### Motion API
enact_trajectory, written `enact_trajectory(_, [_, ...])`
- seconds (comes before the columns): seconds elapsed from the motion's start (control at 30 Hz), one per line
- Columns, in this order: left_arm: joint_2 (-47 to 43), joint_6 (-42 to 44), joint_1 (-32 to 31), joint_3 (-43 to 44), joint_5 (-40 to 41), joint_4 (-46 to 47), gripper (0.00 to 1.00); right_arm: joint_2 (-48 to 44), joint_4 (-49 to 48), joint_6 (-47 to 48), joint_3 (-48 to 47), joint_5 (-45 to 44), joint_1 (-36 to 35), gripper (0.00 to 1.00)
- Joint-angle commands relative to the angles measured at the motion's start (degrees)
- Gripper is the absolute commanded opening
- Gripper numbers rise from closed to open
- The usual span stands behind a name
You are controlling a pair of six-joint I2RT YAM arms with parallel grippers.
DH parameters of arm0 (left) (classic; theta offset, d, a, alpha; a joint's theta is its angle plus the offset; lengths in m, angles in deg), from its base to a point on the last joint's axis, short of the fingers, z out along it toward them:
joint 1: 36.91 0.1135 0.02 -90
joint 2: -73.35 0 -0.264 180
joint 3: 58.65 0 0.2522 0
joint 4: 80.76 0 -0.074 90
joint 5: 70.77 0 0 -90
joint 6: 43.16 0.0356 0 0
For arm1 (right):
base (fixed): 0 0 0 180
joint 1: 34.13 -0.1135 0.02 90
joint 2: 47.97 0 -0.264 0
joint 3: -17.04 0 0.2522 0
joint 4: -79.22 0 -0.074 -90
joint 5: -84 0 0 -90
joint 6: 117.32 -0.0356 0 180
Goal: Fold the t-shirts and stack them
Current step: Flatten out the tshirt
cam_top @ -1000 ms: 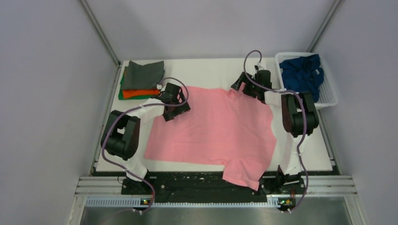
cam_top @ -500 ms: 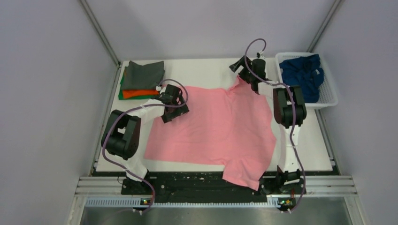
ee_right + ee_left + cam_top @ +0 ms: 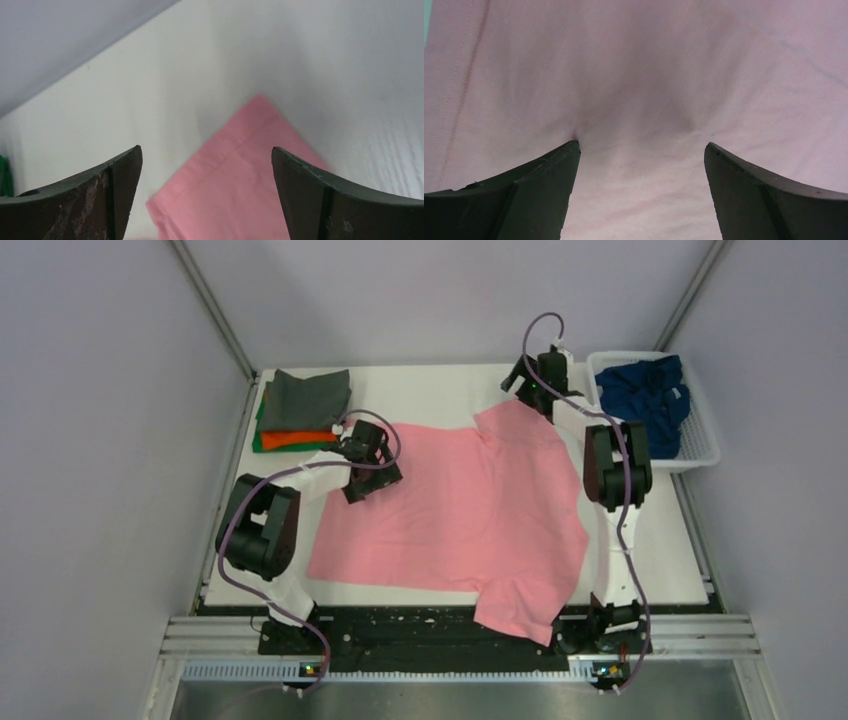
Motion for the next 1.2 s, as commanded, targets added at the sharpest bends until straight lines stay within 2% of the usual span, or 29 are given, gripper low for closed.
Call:
enact_trajectory(0.0, [-2.72, 0.83, -0.01, 2.63, 1.71, -0.60, 0.99, -14.18, 8.93, 11.61, 6.25, -1.42, -1.65, 0.99])
enact_trajectory(0.13, [-2.79, 0.54, -0.14, 8.73, 7.25, -7.01, 0.99, -24.65, 13.60, 12.85, 19.74, -11.47, -3.96, 0.99])
enact_trajectory(0.23, [-0.90, 1.55, -0.26, 13.83, 11.13, -10.76, 0.99, -31.25, 13.43, 10.82, 30.48, -11.89, -4.75, 0.99])
enact_trajectory(0.37, [3.58, 2.62, -0.27, 18.25, 13.10, -12.67, 0.99, -34.69, 13.39, 9.57, 36.73, -9.47, -5.10, 0.99])
enact_trajectory(0.57, [13.19, 4.67, 0.51, 27.00, 14.41, -11.34, 0.99, -28.61, 15.97, 11.25, 31.61, -9.04, -5.14, 0.99])
enact_trajectory(0.7, [20.16, 4.62, 2.20, 34.32, 12.07, -13.06, 0.99, -23.41, 16.53, 11.29, 27.14, -10.21, -4.96, 0.99])
enact_trajectory(1.17, [35.21, 5.20, 5.82, 47.92, 2.93, -14.49, 0.99, -6.26, 21.00, 9.04, 10.11, -7.70, 0.22, 0.99])
